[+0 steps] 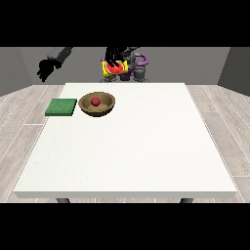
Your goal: Pick the cup and pour the ball into the bowl, then pick the bowl and place it on the pad
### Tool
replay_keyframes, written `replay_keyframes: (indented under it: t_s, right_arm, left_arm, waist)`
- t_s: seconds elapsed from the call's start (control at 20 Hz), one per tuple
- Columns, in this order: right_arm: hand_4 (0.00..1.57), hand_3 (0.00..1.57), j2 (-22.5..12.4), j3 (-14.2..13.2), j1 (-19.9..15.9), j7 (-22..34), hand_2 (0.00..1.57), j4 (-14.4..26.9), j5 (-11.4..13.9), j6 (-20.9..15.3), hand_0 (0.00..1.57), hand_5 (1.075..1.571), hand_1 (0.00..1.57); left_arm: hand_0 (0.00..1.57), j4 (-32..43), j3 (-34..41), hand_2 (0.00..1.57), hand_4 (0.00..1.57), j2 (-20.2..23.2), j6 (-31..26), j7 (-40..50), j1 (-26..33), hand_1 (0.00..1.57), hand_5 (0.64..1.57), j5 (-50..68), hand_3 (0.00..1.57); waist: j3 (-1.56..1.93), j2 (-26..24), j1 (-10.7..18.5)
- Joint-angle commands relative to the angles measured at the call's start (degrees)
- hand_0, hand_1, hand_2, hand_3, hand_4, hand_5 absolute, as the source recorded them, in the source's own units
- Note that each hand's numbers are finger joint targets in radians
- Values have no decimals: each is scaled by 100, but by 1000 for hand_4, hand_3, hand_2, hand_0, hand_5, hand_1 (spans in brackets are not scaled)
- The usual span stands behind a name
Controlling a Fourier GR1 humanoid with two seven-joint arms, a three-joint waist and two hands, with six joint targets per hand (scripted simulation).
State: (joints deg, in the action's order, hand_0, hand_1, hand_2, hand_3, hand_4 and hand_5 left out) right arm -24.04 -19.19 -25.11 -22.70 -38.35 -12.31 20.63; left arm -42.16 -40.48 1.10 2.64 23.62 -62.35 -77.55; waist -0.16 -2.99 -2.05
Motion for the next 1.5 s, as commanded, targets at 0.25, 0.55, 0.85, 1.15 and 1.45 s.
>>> replay_keyframes:
  t_s: [0.25, 0.55, 0.85, 1.15, 1.45]
  right_arm:
    - [757, 296, 201, -22, -449, 481, 181, -128, -128, -344, 0, 1556, 0]
    - [715, 0, 627, 25, -855, 858, 0, -7, -158, -805, 0, 1568, 0]
    - [571, 0, 1153, 173, -874, 1230, 0, -268, -167, -1277, 0, 1571, 0]
    - [0, 0, 1465, 465, -717, 1492, 0, -616, -23, -1589, 0, 1570, 0]
    - [0, 0, 1227, 286, -659, 1272, 0, -288, -134, -1619, 0, 1571, 0]
  left_arm:
    - [1116, -1194, 1617, 1571, 1042, -107, 2044, 290, 1282, 1116, 1570, 1891, 1571]
    - [1313, -2568, 2136, 1571, 940, -109, 3085, -212, 1641, 1313, 1551, 3801, 1564]
    - [0, -2991, 2587, 0, 621, -110, 2718, -1590, 2821, 0, 1568, 5659, 0]
    - [0, -2702, 2821, 0, 0, -96, 1903, -2687, 3883, 0, 733, 6649, 0]
    - [0, -2808, 2832, 0, 0, -102, 1541, -2691, 3884, 0, 737, 6548, 0]
  waist:
    - [-14, 362, 311]
    - [-15, 838, 341]
    - [-20, 1027, 351]
    - [9, 820, 276]
    - [18, 897, 565]
